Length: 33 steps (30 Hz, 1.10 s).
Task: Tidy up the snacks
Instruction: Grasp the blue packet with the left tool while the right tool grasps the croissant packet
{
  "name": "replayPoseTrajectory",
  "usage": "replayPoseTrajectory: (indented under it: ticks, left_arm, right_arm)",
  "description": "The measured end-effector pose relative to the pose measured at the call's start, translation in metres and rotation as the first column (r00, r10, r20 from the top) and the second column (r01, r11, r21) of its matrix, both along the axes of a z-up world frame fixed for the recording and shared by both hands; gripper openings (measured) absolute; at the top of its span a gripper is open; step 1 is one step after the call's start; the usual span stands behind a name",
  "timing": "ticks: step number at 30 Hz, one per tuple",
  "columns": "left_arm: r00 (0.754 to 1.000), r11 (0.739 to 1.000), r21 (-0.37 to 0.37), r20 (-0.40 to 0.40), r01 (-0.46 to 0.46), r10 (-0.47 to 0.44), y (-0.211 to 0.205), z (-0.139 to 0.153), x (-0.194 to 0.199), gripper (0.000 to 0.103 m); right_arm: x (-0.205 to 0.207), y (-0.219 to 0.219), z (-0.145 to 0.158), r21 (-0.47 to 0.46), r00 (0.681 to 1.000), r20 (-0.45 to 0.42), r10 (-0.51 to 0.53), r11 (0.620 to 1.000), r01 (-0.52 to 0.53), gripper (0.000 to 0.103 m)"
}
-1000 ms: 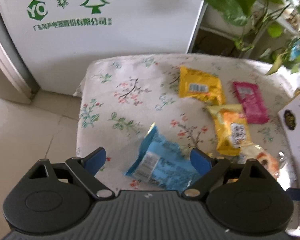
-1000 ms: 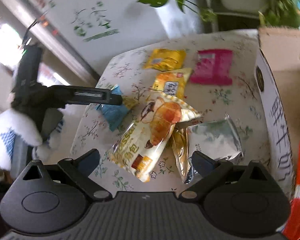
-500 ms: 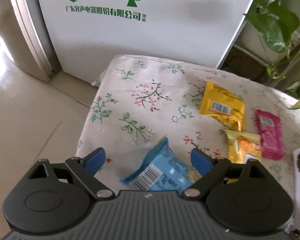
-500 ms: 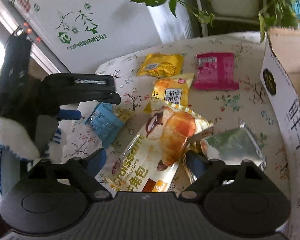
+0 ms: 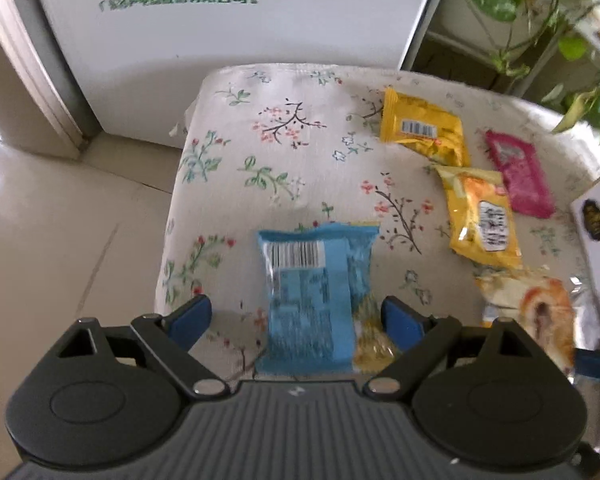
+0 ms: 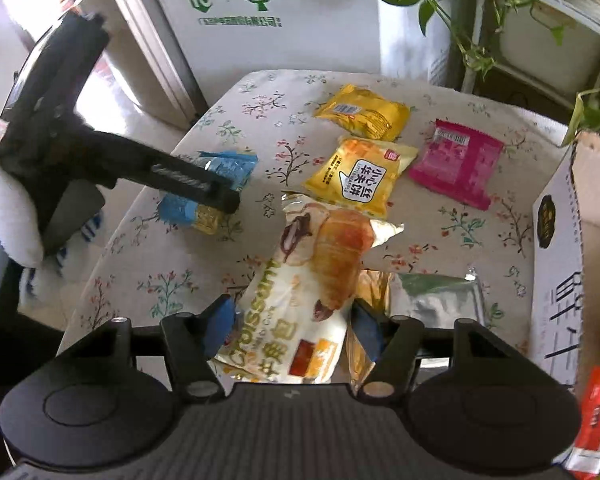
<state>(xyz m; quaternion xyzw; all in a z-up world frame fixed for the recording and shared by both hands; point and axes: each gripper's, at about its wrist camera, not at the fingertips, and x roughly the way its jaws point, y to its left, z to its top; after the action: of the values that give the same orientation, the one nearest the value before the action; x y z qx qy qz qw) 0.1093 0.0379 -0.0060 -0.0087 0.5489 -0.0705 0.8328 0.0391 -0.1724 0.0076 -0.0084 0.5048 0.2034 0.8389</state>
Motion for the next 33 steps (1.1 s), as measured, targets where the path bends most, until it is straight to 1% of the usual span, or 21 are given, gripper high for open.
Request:
replayPoseTrajectory:
  ticks: [2,4,7,9,11,12,14,16,17,18,20,22,27,30,33]
  left_arm:
    - [1.000,0.999,-0.037,0.015,-0.011,0.012,0.005,0.001,-0.005,0.092]
    - [1.000,1.000,-0.029,0.028,0.001,0.000,0.003,0.001,-0.006,0.092]
    - [0.998,1.000,0.024,0.053,0.018,-0.019,-0.007,-0.002,-0.002,0.092]
    - [0.997,0.995,0.087,0.067,0.037,-0.043,-0.017,-0.007,-0.001,0.095]
    - [0.994,0.990,0.134,0.092,0.038,-0.051,-0.023,-0.008,-0.002,0.102]
    - [0.994,0.989,0.144,0.093,0.036,-0.049,-0.023,-0.008,-0.002,0.103]
    - [0.995,0.991,0.130,0.085,0.033,-0.044,-0.021,-0.009,0.000,0.103]
    - [0.998,0.997,0.078,0.060,0.007,-0.011,-0.012,-0.011,0.002,0.103]
    - [0.998,0.998,0.064,0.058,-0.002,-0.002,-0.009,-0.011,0.002,0.103]
    - [0.998,0.997,0.076,0.057,0.011,-0.016,-0.011,-0.011,0.002,0.103]
    - [0.998,0.997,0.072,0.060,-0.001,-0.003,-0.011,-0.012,0.001,0.103]
    - [0.998,0.997,0.073,0.068,-0.004,-0.001,-0.012,-0.013,-0.001,0.103]
    - [0.998,0.997,0.076,0.067,0.000,-0.005,-0.014,-0.013,0.000,0.103]
    - [0.998,0.997,0.078,0.067,0.000,-0.005,-0.013,-0.012,0.000,0.103]
    - [0.998,0.996,0.092,0.070,0.001,-0.008,-0.015,-0.011,0.000,0.103]
  right_arm:
    - [-0.001,-0.002,0.001,0.020,1.000,-0.002,-0.021,1.000,0.021,0.074]
    - [-0.002,-0.003,0.002,0.041,0.999,-0.011,-0.046,0.998,0.047,0.078]
    - [-0.002,-0.004,-0.002,0.073,0.994,-0.031,-0.107,0.991,0.109,0.083]
    - [-0.004,0.000,-0.008,0.067,0.991,-0.037,-0.127,0.989,0.129,0.083]
    - [-0.007,0.006,-0.010,0.049,0.992,-0.007,-0.123,0.991,0.123,0.085]
    - [-0.008,0.009,-0.011,0.037,0.992,0.006,-0.124,0.992,0.123,0.085]
    - [-0.012,0.016,-0.013,0.015,0.990,0.033,-0.137,0.991,0.136,0.089]
    - [-0.018,0.024,-0.015,-0.018,0.986,0.069,-0.149,0.988,0.150,0.091]
    - [-0.021,0.029,-0.017,-0.042,0.985,0.094,-0.148,0.987,0.153,0.091]
    - [-0.024,0.032,-0.018,-0.063,0.983,0.117,-0.141,0.987,0.149,0.091]
    - [-0.026,0.037,-0.021,-0.104,0.980,0.159,-0.121,0.985,0.139,0.091]
    - [-0.026,0.038,-0.022,-0.119,0.976,0.180,-0.121,0.982,0.144,0.089]
    - [-0.020,0.029,-0.018,-0.062,0.970,0.165,-0.179,0.980,0.191,0.087]
    - [-0.020,0.032,-0.021,-0.084,0.969,0.175,-0.173,0.978,0.190,0.086]
    - [-0.018,0.032,-0.020,-0.098,0.968,0.182,-0.171,0.977,0.191,0.080]
